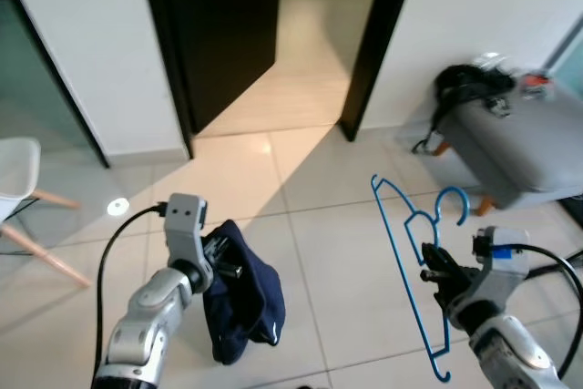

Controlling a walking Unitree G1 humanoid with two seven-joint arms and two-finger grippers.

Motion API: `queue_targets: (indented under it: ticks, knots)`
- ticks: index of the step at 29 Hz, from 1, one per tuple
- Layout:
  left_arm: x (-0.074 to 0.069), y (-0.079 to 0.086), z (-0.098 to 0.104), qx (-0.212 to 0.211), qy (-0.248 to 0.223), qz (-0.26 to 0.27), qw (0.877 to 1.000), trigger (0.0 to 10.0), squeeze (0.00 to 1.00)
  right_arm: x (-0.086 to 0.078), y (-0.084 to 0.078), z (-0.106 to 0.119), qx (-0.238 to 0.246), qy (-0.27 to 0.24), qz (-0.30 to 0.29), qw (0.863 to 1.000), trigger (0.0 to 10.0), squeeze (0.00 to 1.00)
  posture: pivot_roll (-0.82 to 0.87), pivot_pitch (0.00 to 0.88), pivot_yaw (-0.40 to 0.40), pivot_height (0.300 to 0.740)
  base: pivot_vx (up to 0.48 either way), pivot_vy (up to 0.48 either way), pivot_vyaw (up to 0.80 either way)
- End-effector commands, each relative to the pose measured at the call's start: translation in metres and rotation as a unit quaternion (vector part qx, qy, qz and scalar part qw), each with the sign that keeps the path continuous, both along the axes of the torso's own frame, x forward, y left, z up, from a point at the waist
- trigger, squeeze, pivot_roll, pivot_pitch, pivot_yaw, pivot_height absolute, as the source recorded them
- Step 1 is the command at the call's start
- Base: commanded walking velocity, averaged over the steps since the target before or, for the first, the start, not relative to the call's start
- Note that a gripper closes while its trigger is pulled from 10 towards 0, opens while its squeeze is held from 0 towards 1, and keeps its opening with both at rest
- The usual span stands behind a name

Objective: Hang hanger

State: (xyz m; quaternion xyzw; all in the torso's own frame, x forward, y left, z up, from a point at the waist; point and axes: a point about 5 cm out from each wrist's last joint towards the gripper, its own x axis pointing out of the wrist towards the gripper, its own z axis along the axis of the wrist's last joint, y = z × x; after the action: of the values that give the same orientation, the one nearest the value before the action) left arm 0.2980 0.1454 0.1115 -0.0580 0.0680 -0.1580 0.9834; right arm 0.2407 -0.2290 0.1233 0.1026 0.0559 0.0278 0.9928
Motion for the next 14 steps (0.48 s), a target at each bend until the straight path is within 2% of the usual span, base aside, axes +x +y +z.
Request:
queue_targets:
  ticks: [1,14]
  knots:
    - [-0.0018,0.0018,-0.0008,0.000,0.002,0.002,1.000,10.0,0.00,-0.0040,0.0022,-0.0052,0.012,0.010,0.004,1.000,10.0,0.00,-0.07,0.207,-0.028,0.740,0.000,0.000,-0.77]
    - [-0.0008,0.0033,0.0005,0.001,0.004,0.000,1.000,10.0,0.00,-0.0042,0.0021,-0.0052,0.023,0.010,0.005,1.000,10.0,0.00,-0.06,0.215,-0.021,0.740,0.000,0.000,-0.77]
